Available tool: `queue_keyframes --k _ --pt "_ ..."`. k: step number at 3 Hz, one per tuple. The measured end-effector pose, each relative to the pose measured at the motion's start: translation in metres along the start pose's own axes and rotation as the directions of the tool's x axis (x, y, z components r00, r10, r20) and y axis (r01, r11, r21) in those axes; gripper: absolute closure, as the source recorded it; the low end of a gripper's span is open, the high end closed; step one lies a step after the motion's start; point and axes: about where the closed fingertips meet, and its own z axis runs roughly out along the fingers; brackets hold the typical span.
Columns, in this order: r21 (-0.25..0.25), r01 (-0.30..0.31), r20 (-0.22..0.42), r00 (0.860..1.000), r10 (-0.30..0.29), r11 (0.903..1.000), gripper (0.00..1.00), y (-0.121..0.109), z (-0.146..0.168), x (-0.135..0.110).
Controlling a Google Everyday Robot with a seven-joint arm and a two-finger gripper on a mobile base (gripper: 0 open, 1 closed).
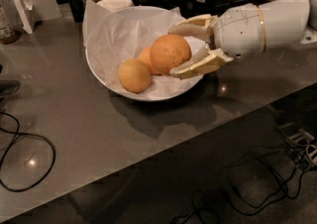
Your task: Pick orange from white bowl
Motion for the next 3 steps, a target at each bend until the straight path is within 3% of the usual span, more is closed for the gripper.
queue_keyframes --k 1,3 --pt "-0.018 0.072 0.054 0.996 -0.071 0.9972 1.0 0.02 -0.015 -0.028" --pt "-0.055 0.174 0.086 0.982 -0.169 0.9832 1.0 0.065 -0.038 -0.057"
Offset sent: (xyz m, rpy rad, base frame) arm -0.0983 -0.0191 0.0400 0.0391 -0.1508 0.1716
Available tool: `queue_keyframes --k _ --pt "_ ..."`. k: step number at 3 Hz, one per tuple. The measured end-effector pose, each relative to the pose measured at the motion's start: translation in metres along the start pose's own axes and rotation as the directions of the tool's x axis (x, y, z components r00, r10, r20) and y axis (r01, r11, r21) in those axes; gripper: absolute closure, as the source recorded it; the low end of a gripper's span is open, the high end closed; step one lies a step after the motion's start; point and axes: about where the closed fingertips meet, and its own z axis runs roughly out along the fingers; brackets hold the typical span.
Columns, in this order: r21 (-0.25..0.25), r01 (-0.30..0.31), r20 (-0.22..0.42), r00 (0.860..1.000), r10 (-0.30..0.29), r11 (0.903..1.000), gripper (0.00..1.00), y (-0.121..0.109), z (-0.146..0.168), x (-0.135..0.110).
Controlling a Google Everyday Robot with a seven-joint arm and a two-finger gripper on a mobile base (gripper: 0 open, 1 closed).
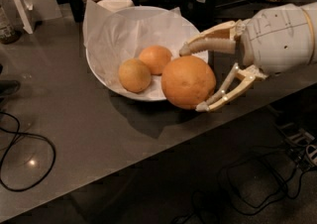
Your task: Pick orange from white bowl
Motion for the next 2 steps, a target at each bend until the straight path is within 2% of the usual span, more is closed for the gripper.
queue_keyframes --k 1,2 --pt "-0.028 0.038 0.007 0.999 -0.037 0.9989 1.0 0.0121 -0.0044 -0.009" --pt "-0.032 0.042 0.008 0.999 -0.042 0.9986 1.0 0.0136 -0.0049 -0.0099"
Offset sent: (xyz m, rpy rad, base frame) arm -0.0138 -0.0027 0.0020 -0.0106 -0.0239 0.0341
